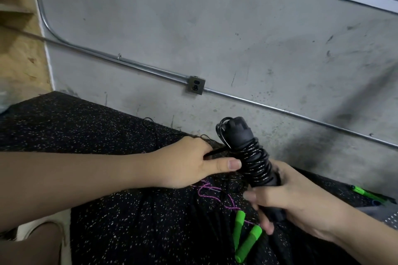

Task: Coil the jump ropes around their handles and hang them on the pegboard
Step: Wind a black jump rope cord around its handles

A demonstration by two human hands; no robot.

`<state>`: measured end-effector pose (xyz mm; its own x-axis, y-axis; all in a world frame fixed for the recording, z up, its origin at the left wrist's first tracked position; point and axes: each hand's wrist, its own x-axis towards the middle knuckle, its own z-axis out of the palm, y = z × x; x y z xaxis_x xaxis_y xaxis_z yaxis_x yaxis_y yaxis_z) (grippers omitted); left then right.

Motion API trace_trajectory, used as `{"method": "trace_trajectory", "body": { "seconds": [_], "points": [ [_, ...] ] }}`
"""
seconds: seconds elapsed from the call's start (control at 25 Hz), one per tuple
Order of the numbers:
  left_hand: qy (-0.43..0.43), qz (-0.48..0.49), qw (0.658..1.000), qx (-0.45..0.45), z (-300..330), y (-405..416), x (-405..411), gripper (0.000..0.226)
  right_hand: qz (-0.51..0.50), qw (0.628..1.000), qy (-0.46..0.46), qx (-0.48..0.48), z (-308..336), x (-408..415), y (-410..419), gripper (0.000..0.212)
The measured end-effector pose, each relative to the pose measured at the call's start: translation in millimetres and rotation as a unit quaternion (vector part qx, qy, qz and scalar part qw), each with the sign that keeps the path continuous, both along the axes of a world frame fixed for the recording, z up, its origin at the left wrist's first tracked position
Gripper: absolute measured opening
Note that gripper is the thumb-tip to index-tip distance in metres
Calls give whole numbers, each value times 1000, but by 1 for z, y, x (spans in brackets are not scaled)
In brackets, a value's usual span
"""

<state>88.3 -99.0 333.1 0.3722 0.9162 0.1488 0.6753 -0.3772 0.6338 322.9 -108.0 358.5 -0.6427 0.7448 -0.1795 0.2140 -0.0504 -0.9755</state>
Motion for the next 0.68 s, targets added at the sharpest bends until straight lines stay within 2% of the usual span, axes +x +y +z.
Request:
{"method": "trace_trajectory", "body": {
  "seconds": [0.08,0.2,0.4,0.56,0.68],
  "points": [
    [26,31,999,-6,-2,-3,0,79,-25,999,-17,21,-4,-2,2,22],
    [13,37,999,8,1,-9,4,69,-52,997,-35,39,-2,-3,2,29],
    [-14,-5,998,61,6,-16,5,58,-53,994,-46,85,0,-4,2,29],
    [-30,-3,997,65,10,-21,14,63,-60,983,-58,164,-7,-6,6,31],
    [-52,17,996,75,5,-19,20,56,-93,964,-84,234,-21,-10,7,35]
  ]
}}
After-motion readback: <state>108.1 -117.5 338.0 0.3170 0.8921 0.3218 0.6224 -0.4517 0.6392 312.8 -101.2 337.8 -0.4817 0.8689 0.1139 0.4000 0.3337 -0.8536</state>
